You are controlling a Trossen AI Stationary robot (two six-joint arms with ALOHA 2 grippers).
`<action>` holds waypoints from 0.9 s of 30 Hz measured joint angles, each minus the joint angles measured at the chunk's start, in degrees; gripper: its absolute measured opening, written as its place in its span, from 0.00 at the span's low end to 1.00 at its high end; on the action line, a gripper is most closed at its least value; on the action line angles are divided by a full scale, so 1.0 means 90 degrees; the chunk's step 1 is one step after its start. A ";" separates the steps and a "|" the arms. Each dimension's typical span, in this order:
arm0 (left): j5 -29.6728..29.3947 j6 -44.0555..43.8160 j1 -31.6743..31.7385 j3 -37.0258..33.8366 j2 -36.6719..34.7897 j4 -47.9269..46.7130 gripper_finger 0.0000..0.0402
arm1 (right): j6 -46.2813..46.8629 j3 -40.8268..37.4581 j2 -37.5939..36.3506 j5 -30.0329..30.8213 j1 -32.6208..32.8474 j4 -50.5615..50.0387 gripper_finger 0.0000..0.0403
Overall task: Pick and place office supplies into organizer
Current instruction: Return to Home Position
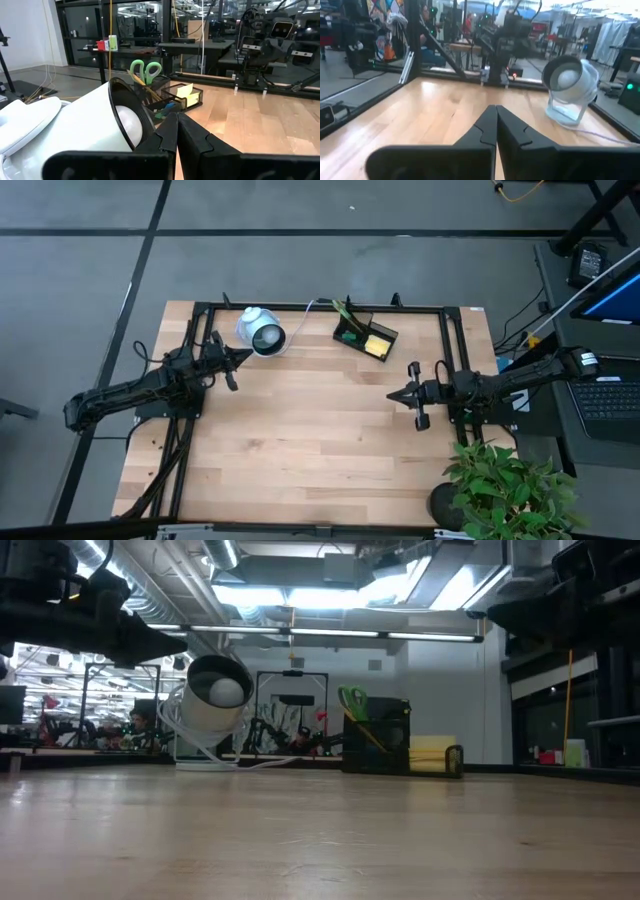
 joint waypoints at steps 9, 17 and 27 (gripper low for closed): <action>0.0000 0.0000 0.0000 0.0000 0.0000 0.0002 0.01 | 0.0475 0.0000 0.0000 0.0000 0.0000 -0.0196 0.05; 0.0002 0.0000 -0.0001 0.0000 0.0000 0.0002 0.01 | 0.0665 0.0000 -0.0667 -0.0183 0.0155 -0.0722 0.05; 0.0002 0.0000 0.0001 0.0000 0.0000 0.0002 0.01 | 0.0155 0.0005 -0.3321 -0.0216 0.0071 -0.2958 0.03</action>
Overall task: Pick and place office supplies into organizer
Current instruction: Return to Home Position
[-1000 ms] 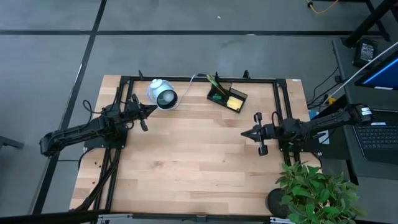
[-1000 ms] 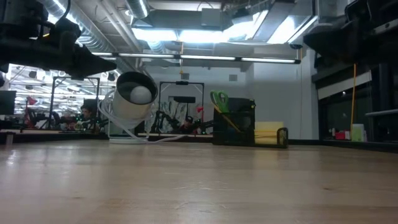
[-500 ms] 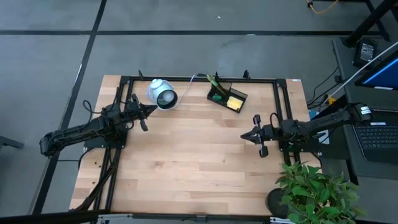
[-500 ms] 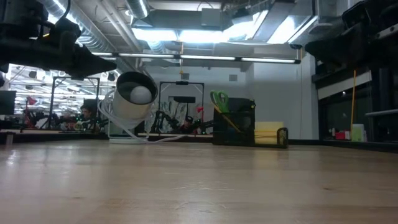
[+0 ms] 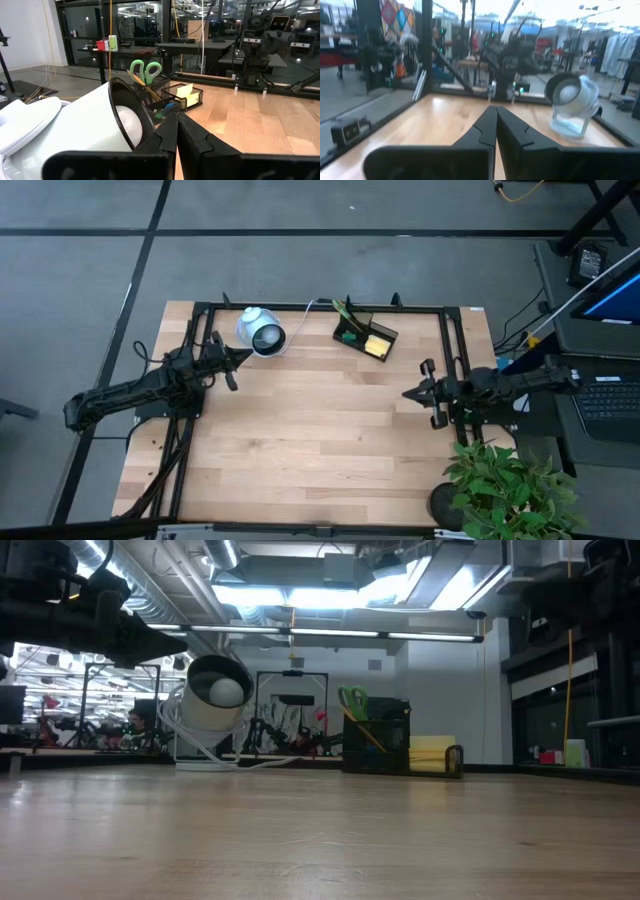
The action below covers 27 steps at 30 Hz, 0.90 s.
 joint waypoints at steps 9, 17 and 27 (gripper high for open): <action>0.0000 0.0000 -0.0001 0.0000 0.0000 0.0000 0.01 | 0.0685 -0.0002 -0.0931 -0.0005 -0.0095 -0.0780 0.03; 0.0000 0.0000 0.0000 0.0000 -0.0001 0.0000 0.01 | 0.0838 -0.0002 -0.0936 -0.0007 -0.0192 -0.1244 0.03; 0.0000 0.0000 -0.0002 0.0000 0.0000 0.0000 0.01 | 0.0830 -0.0002 -0.0938 -0.0005 -0.0190 -0.1245 0.03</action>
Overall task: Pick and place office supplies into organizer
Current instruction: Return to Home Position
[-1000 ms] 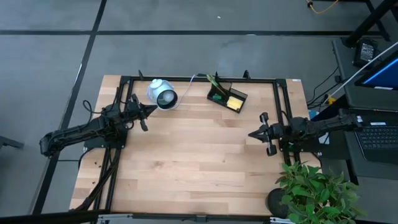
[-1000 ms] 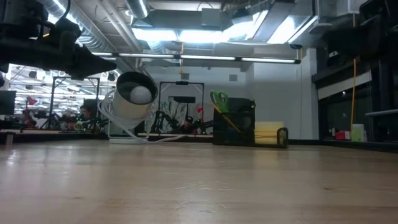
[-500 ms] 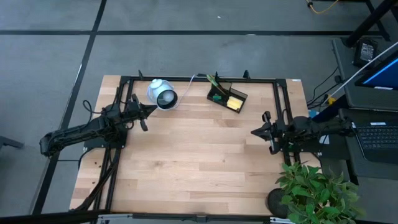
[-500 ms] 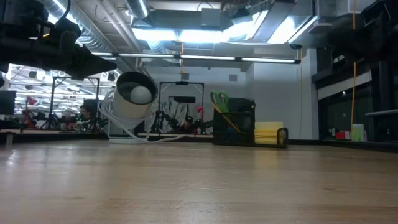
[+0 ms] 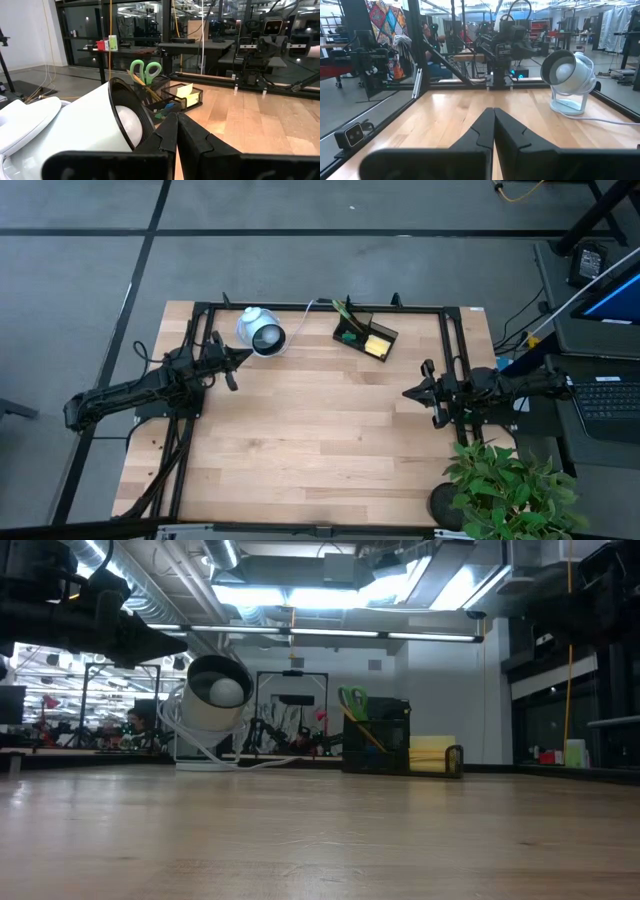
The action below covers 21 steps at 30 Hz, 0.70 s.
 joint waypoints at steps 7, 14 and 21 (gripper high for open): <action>0.0000 0.0000 0.0002 0.0000 0.0000 0.0000 0.01 | -0.0011 0.0000 0.0000 0.0000 0.0000 0.0004 0.03; 0.0000 0.0000 0.0002 0.0000 0.0000 0.0000 0.01 | -0.0012 0.0000 0.0000 0.0001 0.0002 0.0007 0.03; 0.0000 0.0000 0.0000 0.0000 0.0000 0.0000 0.01 | -0.0012 0.0000 0.0000 0.0002 0.0002 0.0007 0.03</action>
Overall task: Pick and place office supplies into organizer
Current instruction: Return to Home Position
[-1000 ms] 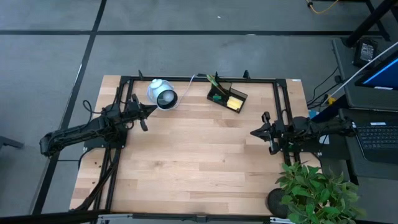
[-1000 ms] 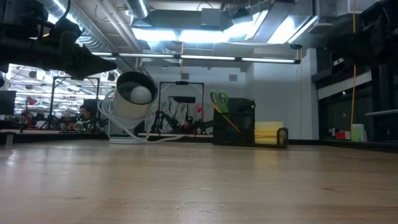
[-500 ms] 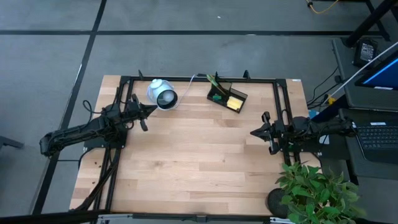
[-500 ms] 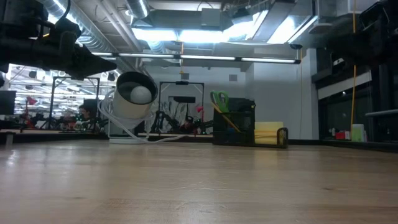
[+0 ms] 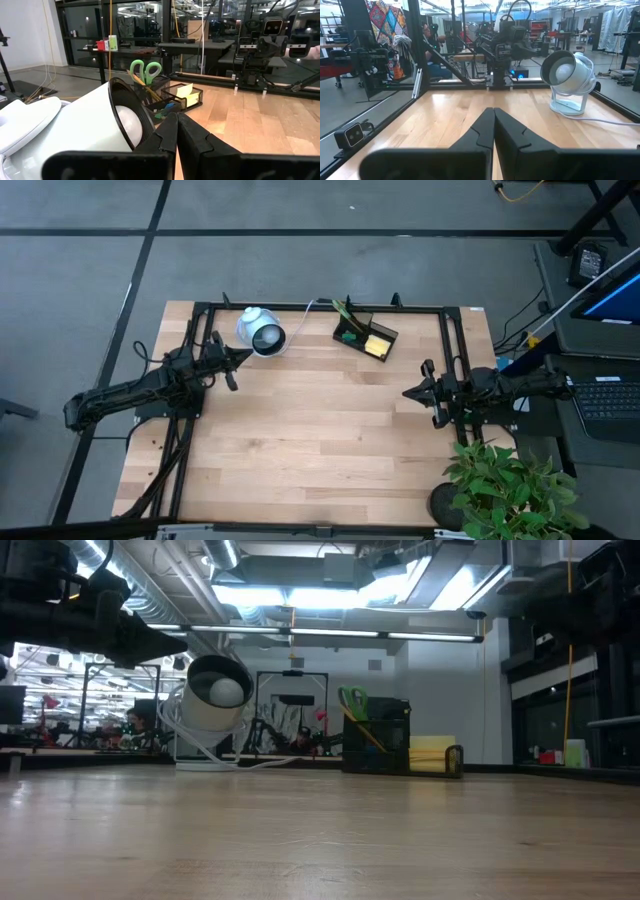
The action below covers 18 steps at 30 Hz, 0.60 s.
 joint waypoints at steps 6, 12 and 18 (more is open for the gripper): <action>0.0000 0.0000 0.0002 0.0000 0.0000 0.0000 0.02 | -0.0002 0.0000 0.0000 0.0000 0.0000 0.0002 0.03; 0.0000 0.0000 0.0001 0.0000 0.0000 -0.0001 0.02 | -0.0002 0.0000 0.0000 0.0000 0.0000 0.0002 0.03; 0.0000 0.0000 0.0002 0.0000 0.0000 0.0000 0.02 | -0.0002 0.0000 0.0000 0.0000 -0.0002 0.0002 0.03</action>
